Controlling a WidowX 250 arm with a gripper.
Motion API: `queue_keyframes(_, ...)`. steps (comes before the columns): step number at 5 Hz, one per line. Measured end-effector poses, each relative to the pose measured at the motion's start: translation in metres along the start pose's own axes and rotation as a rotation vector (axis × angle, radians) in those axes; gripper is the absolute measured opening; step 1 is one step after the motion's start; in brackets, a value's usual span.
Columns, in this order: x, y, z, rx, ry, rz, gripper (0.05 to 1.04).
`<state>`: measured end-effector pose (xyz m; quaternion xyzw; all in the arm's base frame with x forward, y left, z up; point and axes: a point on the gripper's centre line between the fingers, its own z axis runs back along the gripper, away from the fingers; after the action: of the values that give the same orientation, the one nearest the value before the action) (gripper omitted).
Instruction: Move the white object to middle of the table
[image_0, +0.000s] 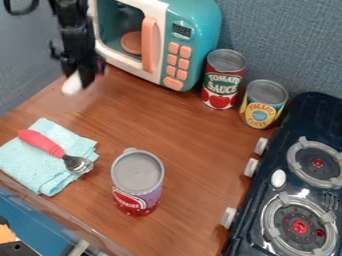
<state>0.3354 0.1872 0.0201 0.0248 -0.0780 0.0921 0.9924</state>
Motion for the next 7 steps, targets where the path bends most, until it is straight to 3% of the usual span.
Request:
queue_keyframes(1,0.007,-0.044,0.042,-0.047,-0.079,-0.014,0.321)
queue_keyframes(2,0.01,-0.096,0.052,-0.04,-0.109,-0.067,0.321)
queue_keyframes(3,0.009,-0.146,0.054,-0.127,-0.113,-0.104,0.321)
queue_keyframes(4,0.004,-0.193,0.041,-0.182,-0.092,-0.132,0.321)
queue_keyframes(5,-0.014,-0.237,0.014,-0.178,-0.054,-0.16,0.321)
queue_keyframes(7,-0.037,-0.227,-0.021,-0.107,-0.015,-0.159,0.321)
